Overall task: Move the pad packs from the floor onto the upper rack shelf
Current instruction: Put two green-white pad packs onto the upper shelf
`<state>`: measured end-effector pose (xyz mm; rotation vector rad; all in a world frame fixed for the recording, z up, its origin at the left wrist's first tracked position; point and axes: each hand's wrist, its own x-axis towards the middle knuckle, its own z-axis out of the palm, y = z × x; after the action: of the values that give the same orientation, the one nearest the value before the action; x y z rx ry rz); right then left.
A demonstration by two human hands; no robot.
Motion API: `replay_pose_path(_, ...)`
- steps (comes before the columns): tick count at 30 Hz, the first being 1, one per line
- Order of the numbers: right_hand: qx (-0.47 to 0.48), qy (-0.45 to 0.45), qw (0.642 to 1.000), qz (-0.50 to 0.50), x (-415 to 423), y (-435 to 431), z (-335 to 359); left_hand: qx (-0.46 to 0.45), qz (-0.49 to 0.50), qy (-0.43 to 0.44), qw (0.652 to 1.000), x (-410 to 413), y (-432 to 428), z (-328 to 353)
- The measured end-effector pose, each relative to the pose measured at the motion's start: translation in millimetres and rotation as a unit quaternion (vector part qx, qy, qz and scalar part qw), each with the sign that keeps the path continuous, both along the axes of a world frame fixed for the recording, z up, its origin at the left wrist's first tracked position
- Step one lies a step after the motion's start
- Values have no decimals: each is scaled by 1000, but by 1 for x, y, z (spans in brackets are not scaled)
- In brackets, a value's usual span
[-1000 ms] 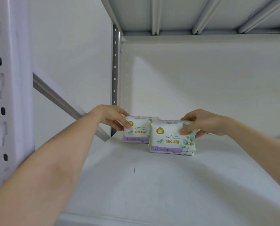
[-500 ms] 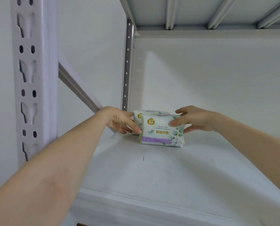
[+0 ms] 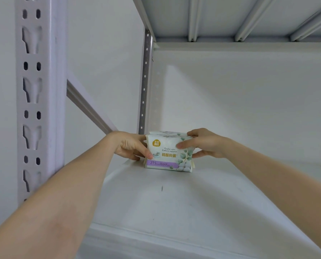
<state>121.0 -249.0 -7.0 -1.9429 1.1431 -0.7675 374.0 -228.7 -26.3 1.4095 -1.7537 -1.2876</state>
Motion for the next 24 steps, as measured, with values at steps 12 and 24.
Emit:
replay_pose_path(12, -16, -43, 998, -32, 3, 7, -9, -7, 20, 6, 1000, 3, 6, -5)
replay_pose_path(24, -208, 136, 960, -130, -1, 40, -14, -182, 200, -264, 926, -22, 59, -14)
